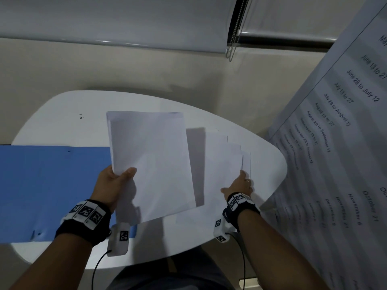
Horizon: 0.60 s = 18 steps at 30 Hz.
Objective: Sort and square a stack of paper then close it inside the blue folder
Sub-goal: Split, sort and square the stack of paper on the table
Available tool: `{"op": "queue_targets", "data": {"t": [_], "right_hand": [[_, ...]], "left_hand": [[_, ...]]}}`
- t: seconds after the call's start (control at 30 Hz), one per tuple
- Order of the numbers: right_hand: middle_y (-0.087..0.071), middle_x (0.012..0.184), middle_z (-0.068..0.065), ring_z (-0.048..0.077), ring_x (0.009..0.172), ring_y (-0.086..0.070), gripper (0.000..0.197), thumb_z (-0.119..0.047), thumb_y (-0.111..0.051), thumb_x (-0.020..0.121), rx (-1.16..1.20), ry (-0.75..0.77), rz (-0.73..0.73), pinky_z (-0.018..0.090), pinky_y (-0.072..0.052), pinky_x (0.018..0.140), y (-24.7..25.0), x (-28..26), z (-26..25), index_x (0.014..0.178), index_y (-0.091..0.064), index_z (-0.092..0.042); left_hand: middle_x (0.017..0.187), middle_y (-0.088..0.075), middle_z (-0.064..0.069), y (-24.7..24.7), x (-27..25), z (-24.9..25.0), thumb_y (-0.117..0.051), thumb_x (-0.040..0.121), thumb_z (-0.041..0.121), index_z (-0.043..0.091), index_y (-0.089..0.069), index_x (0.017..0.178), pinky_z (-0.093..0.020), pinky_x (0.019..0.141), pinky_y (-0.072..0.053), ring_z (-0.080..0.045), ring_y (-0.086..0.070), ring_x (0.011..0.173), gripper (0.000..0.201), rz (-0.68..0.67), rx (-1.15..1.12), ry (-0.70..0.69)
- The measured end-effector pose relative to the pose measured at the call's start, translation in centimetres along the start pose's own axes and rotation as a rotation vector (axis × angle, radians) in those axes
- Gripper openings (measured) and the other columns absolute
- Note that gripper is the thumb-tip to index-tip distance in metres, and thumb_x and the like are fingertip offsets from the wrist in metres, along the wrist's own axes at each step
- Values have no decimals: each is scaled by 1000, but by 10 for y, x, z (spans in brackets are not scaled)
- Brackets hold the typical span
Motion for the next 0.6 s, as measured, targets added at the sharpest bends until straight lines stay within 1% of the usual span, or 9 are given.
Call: {"op": "queue_targets", "data": {"t": [0.1, 0.17, 0.2, 0.3, 0.33, 0.4, 0.47, 0.53, 0.6], "right_hand": [[-40, 145, 21, 38, 127, -48, 108, -10, -80, 76, 98, 13, 0, 47, -47, 101, -5, 0, 0, 153, -4, -16], [-48, 139, 21, 37, 122, -54, 99, -8, -76, 79, 121, 19, -1, 44, -50, 97, -5, 0, 1, 152, -9, -10], [-48, 139, 21, 37, 122, -53, 94, -11, -76, 80, 110, 9, 1, 43, -49, 97, -4, -1, 2, 151, -14, -9], [-33, 148, 17, 37, 133, -36, 88, -30, -78, 79, -71, -43, 11, 46, -36, 106, 2, -8, 2, 146, -25, -9], [-32, 147, 16, 37, 133, -34, 87, -33, -77, 79, -109, -43, 7, 46, -35, 106, 2, -6, 3, 145, -26, -10], [-39, 142, 17, 37, 127, -40, 83, -31, -76, 79, -104, -37, -14, 47, -40, 102, 1, -5, 2, 143, -27, -12], [-46, 137, 17, 37, 123, -44, 80, -31, -76, 79, -85, -32, -12, 48, -44, 99, -1, -3, 3, 141, -29, -12], [-39, 142, 17, 38, 129, -37, 88, -36, -77, 77, -90, -37, -3, 50, -39, 101, -2, -6, 2, 144, -25, -12], [-32, 146, 18, 38, 133, -32, 98, -41, -80, 73, -95, -49, 1, 50, -37, 103, -5, -10, -2, 146, -21, -10]], "left_hand": [[82, -62, -10, 2, 1, -1, -78, 81, 26, 2, -66, 102, -41, 68, -52, -25, -57, 73, 34, -21, -32, 6], [83, -63, -9, 2, 1, 0, -79, 81, 25, 2, -66, 103, -42, 69, -52, -24, -57, 74, 35, -27, -48, 7], [82, -63, -9, 2, 1, 0, -78, 85, 21, 3, -66, 102, -41, 69, -52, -25, -57, 74, 28, -27, -53, 6], [79, -62, -7, 5, 1, 0, -73, 89, 15, 7, -66, 97, -39, 67, -51, -25, -57, 73, 13, -18, -52, 5], [78, -61, -7, 6, 1, -1, -75, 88, 16, 7, -66, 97, -39, 67, -51, -25, -56, 72, 16, -19, -58, 7], [78, -61, -8, 8, 3, -3, -79, 82, 22, 5, -65, 98, -41, 67, -51, -25, -56, 71, 27, -17, -70, 19], [79, -60, -10, 8, 4, -4, -77, 86, 19, -1, -64, 103, -41, 66, -51, -26, -56, 73, 30, -17, -74, 23], [80, -59, -10, 7, 5, -4, -74, 89, 17, -3, -63, 105, -41, 67, -51, -26, -55, 74, 28, -21, -82, 24], [80, -60, -10, 7, 5, -2, -77, 86, 20, -1, -64, 104, -41, 67, -51, -25, -56, 74, 30, -33, -83, 25]]}}
Point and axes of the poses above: each hand's wrist, its own x-axis towards the middle knuckle, its own y-axis out of the back of the hand, z = x × y, the point moved 4 cm from there along x, towards the middle knuckle
